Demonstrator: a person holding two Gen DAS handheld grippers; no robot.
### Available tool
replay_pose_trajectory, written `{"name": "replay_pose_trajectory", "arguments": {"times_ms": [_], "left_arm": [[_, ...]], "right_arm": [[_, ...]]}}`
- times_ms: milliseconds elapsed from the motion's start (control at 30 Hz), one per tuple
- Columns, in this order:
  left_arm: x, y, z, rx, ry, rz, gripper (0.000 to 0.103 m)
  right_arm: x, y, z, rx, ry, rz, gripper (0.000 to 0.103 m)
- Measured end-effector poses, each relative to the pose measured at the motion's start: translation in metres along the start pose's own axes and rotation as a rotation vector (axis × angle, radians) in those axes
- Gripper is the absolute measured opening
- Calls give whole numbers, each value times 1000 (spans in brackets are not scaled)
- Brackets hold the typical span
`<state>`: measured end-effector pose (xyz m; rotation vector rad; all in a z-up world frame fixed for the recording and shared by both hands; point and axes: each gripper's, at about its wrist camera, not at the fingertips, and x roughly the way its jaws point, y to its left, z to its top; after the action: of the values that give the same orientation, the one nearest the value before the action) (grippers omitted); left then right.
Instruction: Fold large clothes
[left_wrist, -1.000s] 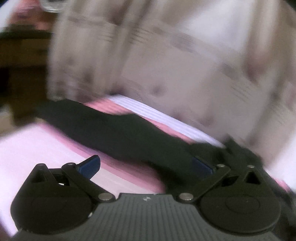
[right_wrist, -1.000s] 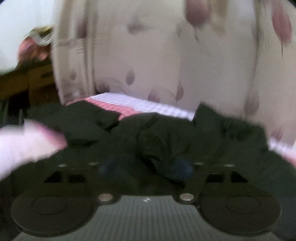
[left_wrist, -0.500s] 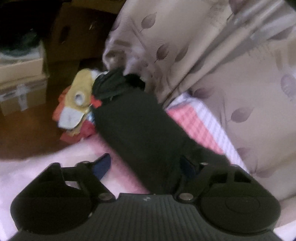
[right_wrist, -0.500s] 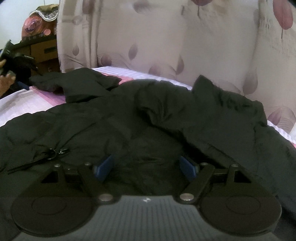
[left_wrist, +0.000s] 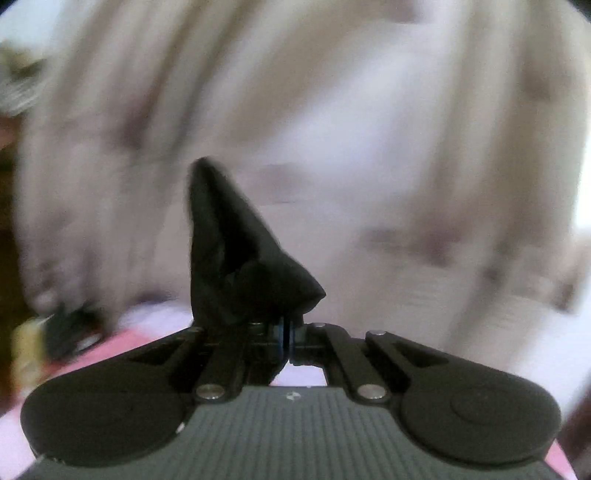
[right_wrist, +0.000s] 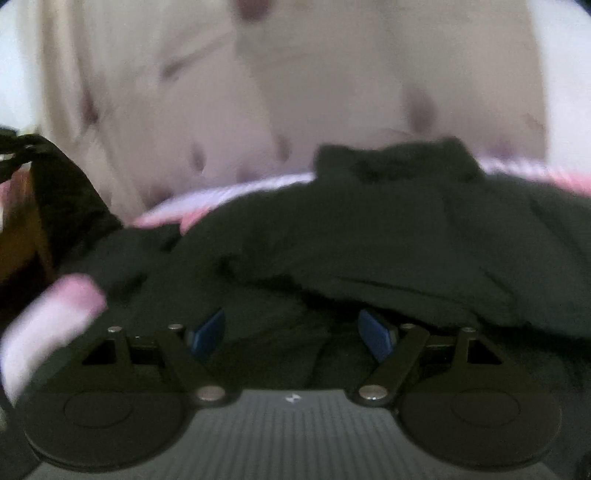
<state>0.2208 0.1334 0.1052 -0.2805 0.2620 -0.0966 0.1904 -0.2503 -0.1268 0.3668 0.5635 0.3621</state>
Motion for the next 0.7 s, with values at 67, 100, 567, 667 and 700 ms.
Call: {"name": "replay_pose_trajectory", "arguments": {"times_ms": [67,100,567,667,700], "left_arm": [[-2,-63,-6,44,24,-143,1],[0,-89,-12,63,40,-204,1],[25,-187,-174,314,137,-351,103],[29,-141,-173,246,173,-227,103],[31,-126,-173,225,179,-184,103]], "right_arm": [[-16,-15,4,101,-20,17,79],[-26,-21,7,123,-33,18,79],[-117,-72,43,84,-120,-63,81],[-105,-74,55,46,-114,-90,81],[-98,-76,59,40,-108,-104,81]]}}
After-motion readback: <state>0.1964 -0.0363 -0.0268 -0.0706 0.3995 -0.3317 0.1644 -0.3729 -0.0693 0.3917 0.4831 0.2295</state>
